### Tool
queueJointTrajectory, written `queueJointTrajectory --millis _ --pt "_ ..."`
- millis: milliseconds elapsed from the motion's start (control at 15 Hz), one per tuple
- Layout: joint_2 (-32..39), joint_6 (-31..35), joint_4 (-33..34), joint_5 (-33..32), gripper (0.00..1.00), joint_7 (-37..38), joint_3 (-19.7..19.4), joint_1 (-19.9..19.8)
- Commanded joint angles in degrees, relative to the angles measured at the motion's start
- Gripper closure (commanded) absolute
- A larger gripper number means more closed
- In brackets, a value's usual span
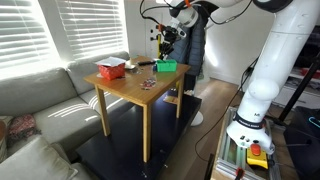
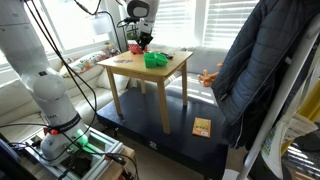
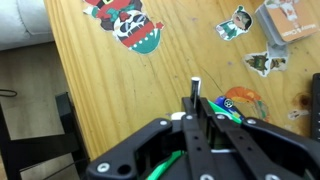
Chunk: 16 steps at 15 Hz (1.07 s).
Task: Push the green lunch box a little to the right, pick up the silver spoon and put it in the green lunch box
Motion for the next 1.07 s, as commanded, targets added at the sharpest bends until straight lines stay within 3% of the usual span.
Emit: queueJointTrajectory --millis 0,1000 --pt "1.1 1.0 0.4 2.5 0.97 0.6 -0.4 -0.5" --pt "4.6 0.8 1.4 2.6 0.97 2.2 -0.6 -0.7"
